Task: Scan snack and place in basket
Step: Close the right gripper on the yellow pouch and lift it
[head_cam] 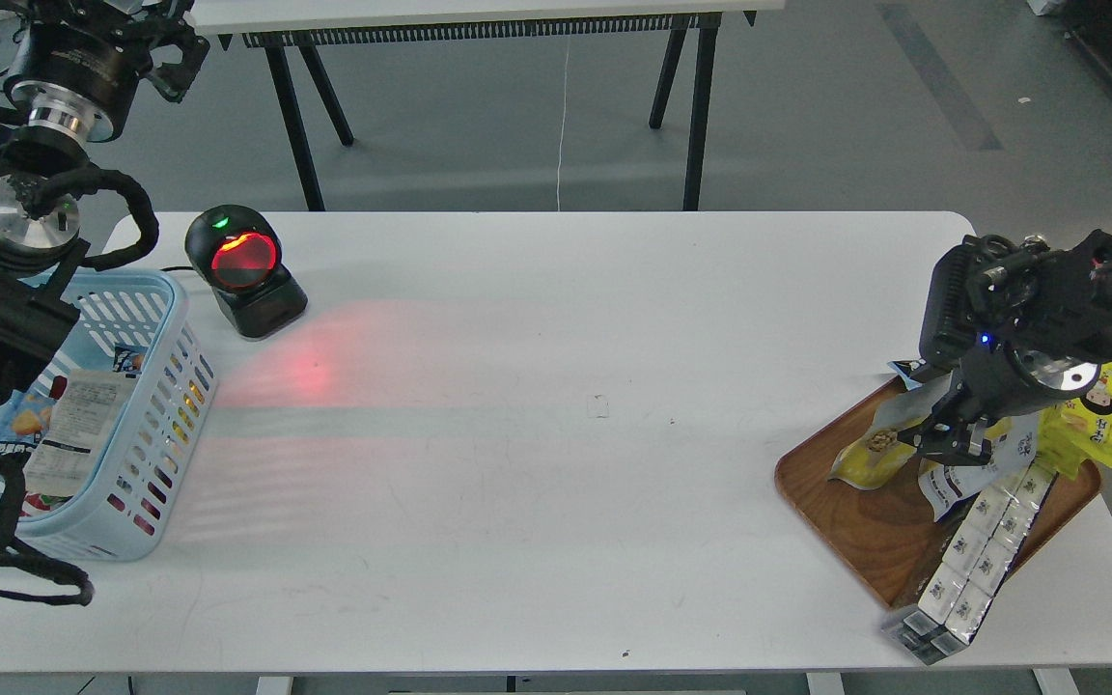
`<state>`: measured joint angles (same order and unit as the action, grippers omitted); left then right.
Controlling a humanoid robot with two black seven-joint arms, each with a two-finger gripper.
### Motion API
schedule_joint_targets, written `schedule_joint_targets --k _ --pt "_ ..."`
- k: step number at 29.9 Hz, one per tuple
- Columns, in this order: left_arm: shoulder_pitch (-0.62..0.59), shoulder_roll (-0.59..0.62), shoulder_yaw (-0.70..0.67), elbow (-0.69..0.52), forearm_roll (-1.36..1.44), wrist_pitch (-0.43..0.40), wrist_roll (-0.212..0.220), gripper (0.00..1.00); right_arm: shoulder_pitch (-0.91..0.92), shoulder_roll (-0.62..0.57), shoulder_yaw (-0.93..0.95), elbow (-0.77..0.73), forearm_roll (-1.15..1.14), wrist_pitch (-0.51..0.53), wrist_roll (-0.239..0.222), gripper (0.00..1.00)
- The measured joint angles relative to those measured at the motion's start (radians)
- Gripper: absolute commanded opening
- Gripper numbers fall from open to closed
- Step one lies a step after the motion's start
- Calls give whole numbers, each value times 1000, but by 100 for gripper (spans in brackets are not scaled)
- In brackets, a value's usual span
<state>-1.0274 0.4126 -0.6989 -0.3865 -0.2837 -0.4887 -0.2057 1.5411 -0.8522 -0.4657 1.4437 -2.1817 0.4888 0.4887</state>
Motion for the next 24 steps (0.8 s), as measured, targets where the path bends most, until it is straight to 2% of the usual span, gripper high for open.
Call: schedule_joint_targets --k 5,10,11,24 --pt "0 0 0 9 0 0 0 100 0 5 9 -2 0 0 0 25" --pt "-2 0 1 9 0 0 0 100 2 5 12 -1 0 0 0 3" --pt "-2 0 1 9 0 0 0 100 2 5 12 -1 0 0 0 1" --pt "-5 -1 1 9 0 0 3 100 10 -6 36 4 0 0 0 0"
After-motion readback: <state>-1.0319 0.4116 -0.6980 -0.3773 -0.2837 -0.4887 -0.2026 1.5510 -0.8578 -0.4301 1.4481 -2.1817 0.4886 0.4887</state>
